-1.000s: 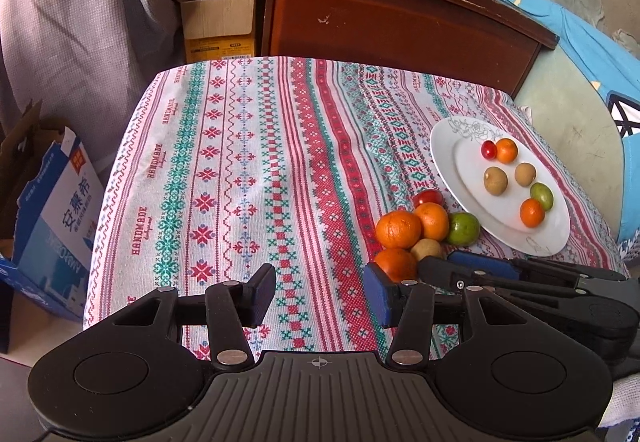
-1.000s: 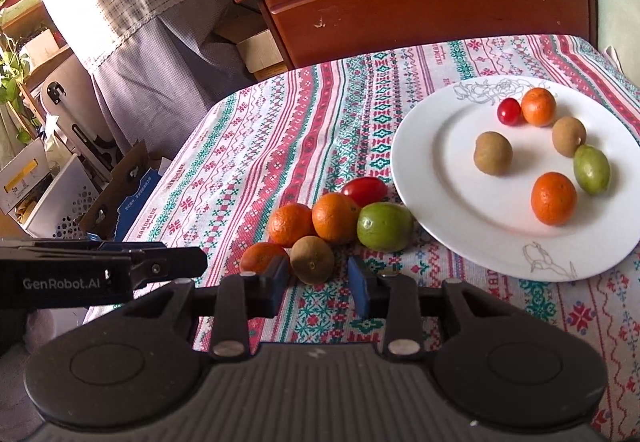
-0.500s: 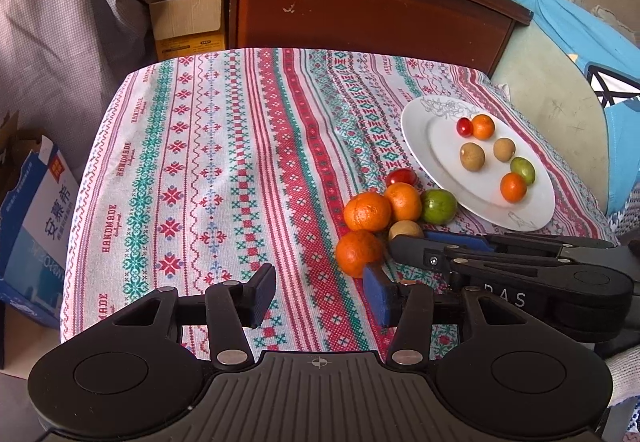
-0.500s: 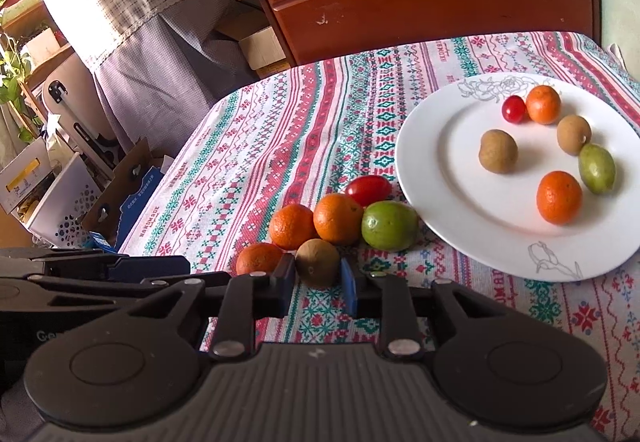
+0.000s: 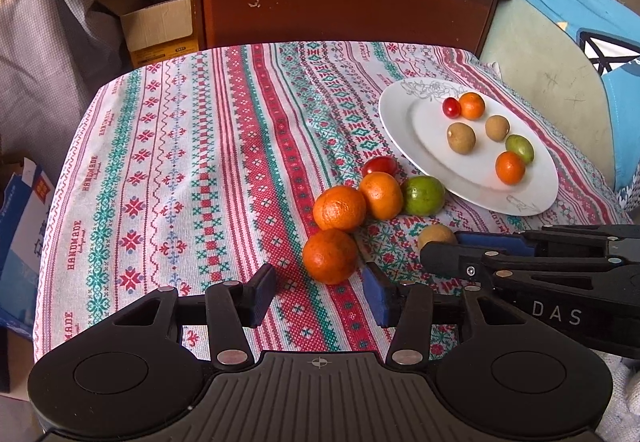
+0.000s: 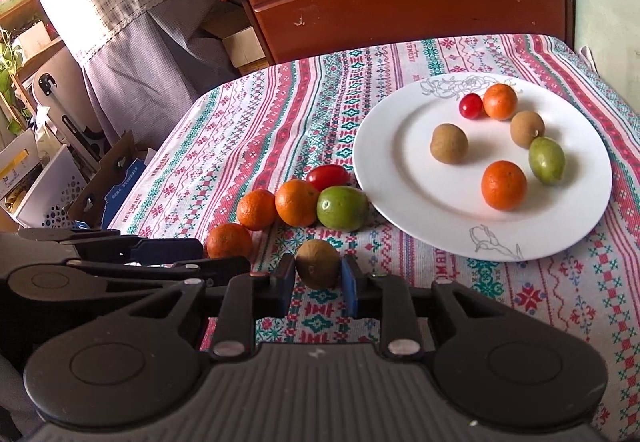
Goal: Organize fruits
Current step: 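Close the left tool on the mandarin while the right tool grasps the kiwi, then lower the mandarin onto the plate with the left tool while the right releases the kiwi there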
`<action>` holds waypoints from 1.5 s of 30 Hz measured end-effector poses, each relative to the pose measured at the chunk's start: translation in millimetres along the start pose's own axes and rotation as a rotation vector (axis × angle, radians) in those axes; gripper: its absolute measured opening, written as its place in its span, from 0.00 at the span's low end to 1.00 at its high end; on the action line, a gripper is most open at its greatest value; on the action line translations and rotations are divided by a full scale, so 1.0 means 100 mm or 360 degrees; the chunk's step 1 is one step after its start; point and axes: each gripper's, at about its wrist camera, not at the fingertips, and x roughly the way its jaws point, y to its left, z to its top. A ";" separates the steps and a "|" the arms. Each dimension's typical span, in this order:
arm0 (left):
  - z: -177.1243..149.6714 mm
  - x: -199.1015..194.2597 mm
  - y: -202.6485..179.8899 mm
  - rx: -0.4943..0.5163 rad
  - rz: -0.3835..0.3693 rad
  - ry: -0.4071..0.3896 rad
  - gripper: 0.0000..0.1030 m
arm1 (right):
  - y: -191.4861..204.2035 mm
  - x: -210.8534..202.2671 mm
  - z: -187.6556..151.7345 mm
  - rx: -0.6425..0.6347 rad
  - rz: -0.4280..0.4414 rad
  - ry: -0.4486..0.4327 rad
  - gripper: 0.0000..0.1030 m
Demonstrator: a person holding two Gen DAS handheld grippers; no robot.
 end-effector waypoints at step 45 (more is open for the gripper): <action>0.45 -0.21 -0.25 0.0002 -0.0070 -0.0251 0.27 | -0.23 -0.42 0.44 0.0098 -0.0063 -0.0263 0.25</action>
